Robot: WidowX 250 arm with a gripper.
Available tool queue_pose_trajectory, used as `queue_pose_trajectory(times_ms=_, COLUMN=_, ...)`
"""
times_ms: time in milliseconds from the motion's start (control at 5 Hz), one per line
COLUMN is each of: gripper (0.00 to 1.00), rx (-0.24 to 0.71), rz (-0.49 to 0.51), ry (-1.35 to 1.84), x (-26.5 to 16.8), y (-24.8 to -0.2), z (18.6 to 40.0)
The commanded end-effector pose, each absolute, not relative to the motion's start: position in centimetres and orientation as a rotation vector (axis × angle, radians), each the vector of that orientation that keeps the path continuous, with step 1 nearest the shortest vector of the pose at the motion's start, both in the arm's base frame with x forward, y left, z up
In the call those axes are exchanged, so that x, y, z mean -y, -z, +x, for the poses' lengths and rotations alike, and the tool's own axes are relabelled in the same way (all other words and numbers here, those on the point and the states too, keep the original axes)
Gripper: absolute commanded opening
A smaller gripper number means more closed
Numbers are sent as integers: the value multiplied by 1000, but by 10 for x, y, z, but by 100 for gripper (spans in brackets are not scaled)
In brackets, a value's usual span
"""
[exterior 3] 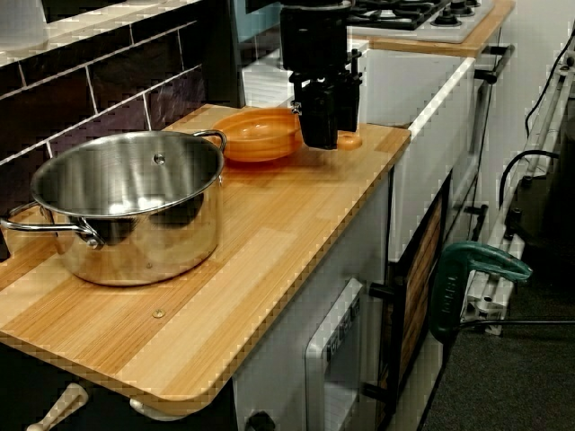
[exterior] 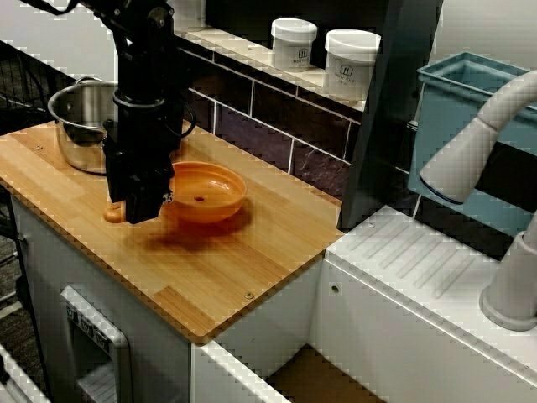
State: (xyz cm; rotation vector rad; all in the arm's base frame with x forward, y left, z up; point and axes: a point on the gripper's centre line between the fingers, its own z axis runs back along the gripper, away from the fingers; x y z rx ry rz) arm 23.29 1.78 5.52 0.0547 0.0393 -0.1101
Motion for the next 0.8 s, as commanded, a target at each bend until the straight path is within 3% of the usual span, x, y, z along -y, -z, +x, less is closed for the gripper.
queue_pose_trajectory(times_ms=0, gripper=100, rx=-31, rz=53, ry=121, x=-22, y=-60, z=232)
queue_pose_trajectory(times_ms=600, gripper=100, rx=78, rz=-29, ry=243, x=12, y=-98, z=244)
